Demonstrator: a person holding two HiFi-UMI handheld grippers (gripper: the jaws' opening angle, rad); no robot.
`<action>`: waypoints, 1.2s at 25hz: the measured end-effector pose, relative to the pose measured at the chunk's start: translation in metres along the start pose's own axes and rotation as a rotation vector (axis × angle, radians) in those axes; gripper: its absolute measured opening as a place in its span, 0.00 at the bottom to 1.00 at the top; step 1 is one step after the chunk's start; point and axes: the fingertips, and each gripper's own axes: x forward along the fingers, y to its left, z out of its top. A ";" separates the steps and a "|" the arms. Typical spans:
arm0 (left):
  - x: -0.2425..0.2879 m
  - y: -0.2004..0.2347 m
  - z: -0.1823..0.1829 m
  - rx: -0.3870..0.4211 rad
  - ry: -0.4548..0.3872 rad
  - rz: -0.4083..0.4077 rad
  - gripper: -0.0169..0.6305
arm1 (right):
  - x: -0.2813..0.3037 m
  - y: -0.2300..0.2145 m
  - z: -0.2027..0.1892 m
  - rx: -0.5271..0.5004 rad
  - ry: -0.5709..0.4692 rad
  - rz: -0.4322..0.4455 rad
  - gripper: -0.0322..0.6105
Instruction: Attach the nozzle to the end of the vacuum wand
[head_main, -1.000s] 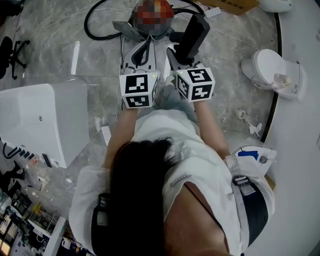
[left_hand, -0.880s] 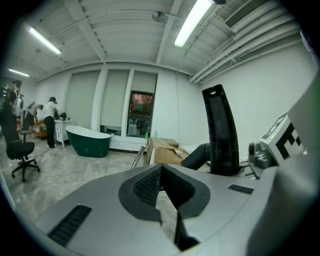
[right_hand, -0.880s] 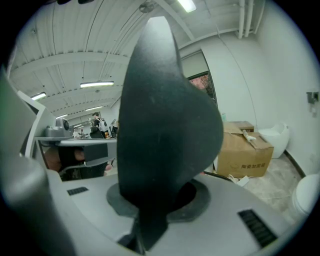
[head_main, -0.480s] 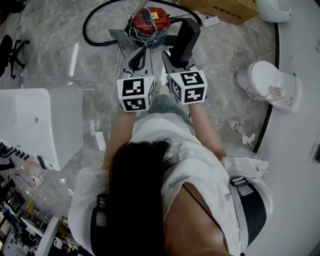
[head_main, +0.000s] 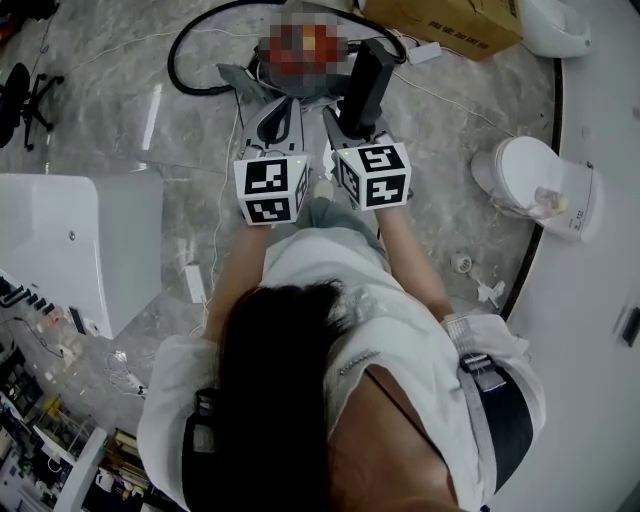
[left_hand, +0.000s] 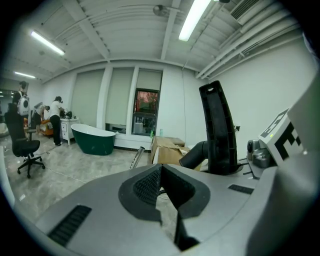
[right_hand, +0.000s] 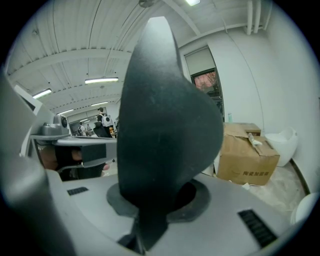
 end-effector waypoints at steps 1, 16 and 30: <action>0.002 -0.002 -0.002 0.001 0.004 0.002 0.03 | 0.001 -0.002 -0.001 -0.001 0.003 0.005 0.19; 0.023 -0.010 -0.003 -0.003 0.015 0.047 0.03 | 0.010 -0.025 -0.001 -0.037 0.034 0.024 0.19; 0.043 -0.013 0.000 0.013 0.011 0.049 0.03 | 0.015 -0.039 -0.005 -0.025 0.027 0.026 0.19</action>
